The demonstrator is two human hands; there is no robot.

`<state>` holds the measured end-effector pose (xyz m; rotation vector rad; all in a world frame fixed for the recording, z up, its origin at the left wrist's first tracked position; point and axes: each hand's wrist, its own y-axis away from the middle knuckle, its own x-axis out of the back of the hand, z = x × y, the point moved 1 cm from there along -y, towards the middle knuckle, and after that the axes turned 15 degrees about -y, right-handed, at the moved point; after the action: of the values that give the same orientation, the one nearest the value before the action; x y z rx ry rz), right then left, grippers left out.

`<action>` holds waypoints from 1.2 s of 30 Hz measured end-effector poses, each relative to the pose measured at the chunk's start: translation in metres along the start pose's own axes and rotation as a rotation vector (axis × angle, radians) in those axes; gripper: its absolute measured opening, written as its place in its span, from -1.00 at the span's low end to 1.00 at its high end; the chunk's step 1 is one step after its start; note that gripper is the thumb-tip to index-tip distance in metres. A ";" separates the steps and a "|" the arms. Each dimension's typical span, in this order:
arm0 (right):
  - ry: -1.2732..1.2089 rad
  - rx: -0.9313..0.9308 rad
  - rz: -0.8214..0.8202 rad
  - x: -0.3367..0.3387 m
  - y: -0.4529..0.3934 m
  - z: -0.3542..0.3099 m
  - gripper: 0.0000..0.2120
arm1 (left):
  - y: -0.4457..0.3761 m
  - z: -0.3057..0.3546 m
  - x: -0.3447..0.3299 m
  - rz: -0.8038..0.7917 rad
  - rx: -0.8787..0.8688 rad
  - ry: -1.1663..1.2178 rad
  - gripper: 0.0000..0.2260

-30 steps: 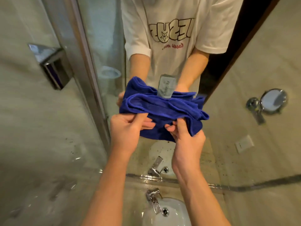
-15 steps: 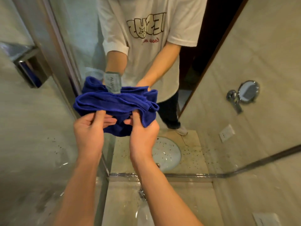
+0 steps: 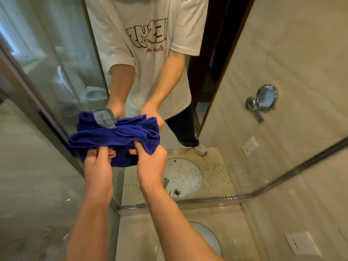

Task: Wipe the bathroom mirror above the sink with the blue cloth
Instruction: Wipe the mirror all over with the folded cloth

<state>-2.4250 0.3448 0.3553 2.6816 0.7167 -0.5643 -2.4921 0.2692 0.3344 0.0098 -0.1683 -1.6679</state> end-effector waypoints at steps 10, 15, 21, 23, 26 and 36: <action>0.064 0.062 0.098 0.100 -0.034 -0.050 -0.94 | 0.063 0.003 -0.085 -0.200 0.142 0.039 -0.87; 0.079 0.093 0.140 0.172 -0.061 -0.089 -0.95 | 0.113 0.012 -0.148 -0.300 0.134 0.048 -0.83; -0.045 0.082 0.189 0.257 -0.089 -0.136 -0.92 | 0.170 0.012 -0.236 -0.374 0.068 0.018 -0.81; -0.032 0.103 0.209 0.286 -0.102 -0.151 -0.89 | 0.188 0.011 -0.267 -0.350 0.073 0.028 -0.75; 0.009 0.127 0.219 0.329 -0.122 -0.171 -0.91 | 0.215 0.010 -0.310 -0.330 0.078 0.022 -0.85; -0.038 0.224 0.337 0.494 -0.184 -0.272 -0.85 | 0.323 0.028 -0.472 -0.526 0.053 -0.027 -0.73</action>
<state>-2.0490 0.8038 0.3383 2.8983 0.1897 -0.6347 -2.1257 0.7087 0.3557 0.0775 -0.2449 -2.1878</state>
